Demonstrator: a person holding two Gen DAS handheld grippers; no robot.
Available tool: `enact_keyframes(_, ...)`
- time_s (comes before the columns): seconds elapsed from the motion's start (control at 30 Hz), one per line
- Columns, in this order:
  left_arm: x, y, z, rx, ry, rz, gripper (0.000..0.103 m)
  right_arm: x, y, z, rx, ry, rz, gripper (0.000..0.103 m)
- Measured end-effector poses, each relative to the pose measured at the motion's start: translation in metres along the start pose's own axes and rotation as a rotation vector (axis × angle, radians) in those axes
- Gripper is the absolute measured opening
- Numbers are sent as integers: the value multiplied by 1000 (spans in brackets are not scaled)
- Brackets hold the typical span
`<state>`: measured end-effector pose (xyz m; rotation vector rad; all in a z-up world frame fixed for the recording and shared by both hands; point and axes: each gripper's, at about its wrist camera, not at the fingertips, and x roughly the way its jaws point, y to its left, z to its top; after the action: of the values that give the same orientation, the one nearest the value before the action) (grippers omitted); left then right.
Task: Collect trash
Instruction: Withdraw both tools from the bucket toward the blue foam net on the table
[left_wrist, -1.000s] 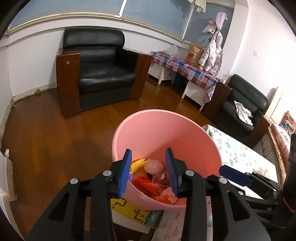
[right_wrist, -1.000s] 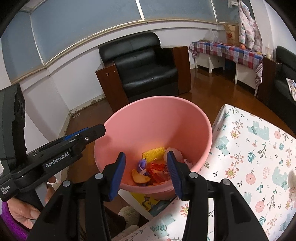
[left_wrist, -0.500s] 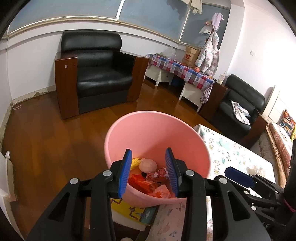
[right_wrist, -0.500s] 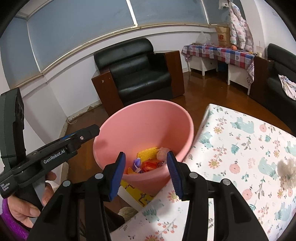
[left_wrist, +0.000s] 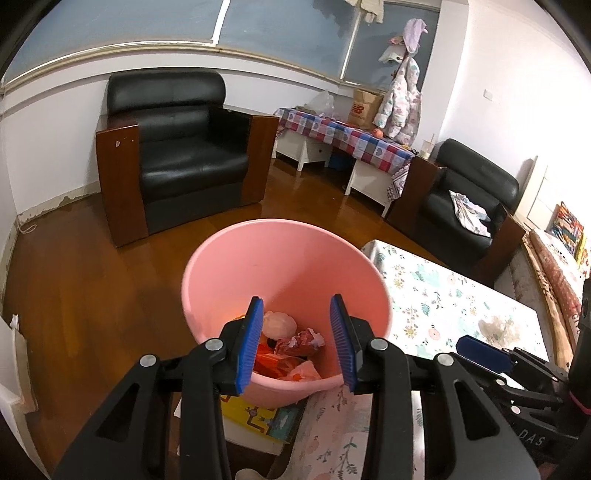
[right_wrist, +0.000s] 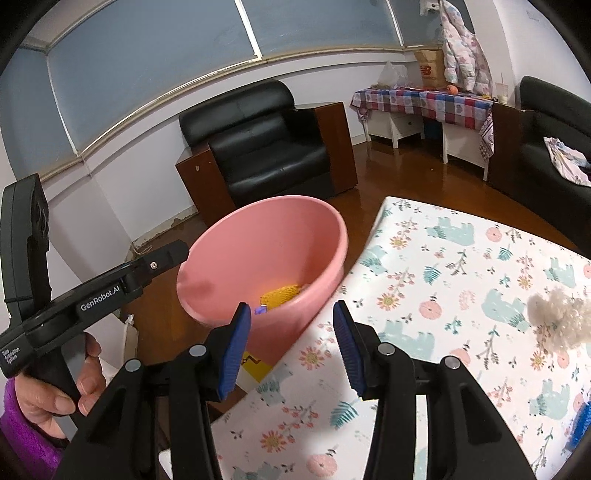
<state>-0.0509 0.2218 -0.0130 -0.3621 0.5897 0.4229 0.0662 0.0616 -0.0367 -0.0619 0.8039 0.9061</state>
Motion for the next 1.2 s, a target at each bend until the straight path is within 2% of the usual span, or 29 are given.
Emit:
enact_keyframes(0.7,2,-38,-2,89,14,-20,38,-37,-53,-18,99,-30,-30,46)
enact_keyframes(0.93,6,-51,-3,116,30,-19,38,-56,-82,-26,157,-54,-52,46)
enact_keyframes(1.2,13,-82,-8,164,46,-46,38,-102,-124,-55,227,-87,-152,46)
